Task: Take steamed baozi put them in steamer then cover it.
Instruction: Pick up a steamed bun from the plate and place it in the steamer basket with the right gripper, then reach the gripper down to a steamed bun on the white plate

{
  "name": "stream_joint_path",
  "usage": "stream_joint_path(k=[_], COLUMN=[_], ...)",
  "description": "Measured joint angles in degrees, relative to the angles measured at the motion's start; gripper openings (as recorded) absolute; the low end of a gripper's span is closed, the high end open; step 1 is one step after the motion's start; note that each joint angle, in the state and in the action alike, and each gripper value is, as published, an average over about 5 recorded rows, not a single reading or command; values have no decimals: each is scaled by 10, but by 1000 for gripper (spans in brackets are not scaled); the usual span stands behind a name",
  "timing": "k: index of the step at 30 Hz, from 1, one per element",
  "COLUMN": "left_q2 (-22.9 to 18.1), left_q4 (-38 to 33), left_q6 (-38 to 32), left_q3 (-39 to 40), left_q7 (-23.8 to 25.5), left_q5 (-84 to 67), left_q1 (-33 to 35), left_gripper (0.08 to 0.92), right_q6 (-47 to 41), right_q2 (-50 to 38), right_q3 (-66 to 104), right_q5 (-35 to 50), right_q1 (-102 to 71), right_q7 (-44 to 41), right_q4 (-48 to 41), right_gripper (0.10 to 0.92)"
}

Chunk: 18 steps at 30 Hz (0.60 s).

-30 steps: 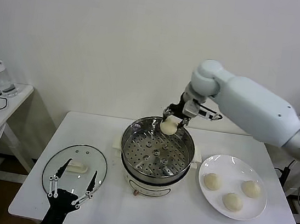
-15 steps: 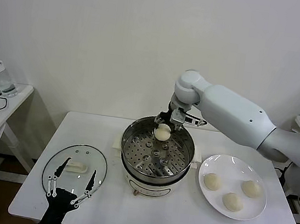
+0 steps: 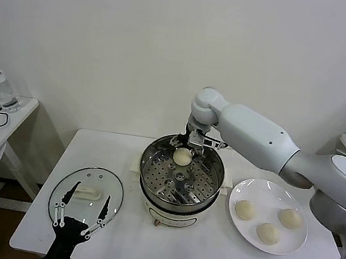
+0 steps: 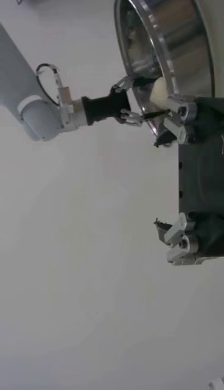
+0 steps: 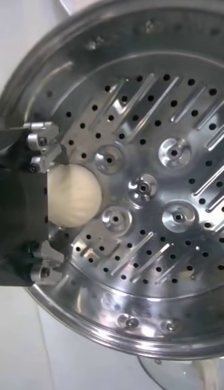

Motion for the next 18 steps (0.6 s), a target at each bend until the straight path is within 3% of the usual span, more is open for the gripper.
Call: stream_joint_path(k=[9, 18], left_q2=[2, 8], left_q4=[-1, 1], left_q6=[0, 2], left_q3=[0, 7], left_q7=[0, 0], left_q5=[0, 0], left_q1=[-1, -7], left_gripper=[823, 823], right_q6=[-54, -190], right_q2=[-64, -184], right_q3=[3, -63], right_q5=[100, 284], right_q1=[42, 94], right_q7=[-39, -40], right_q4=[35, 37], right_gripper=[823, 823])
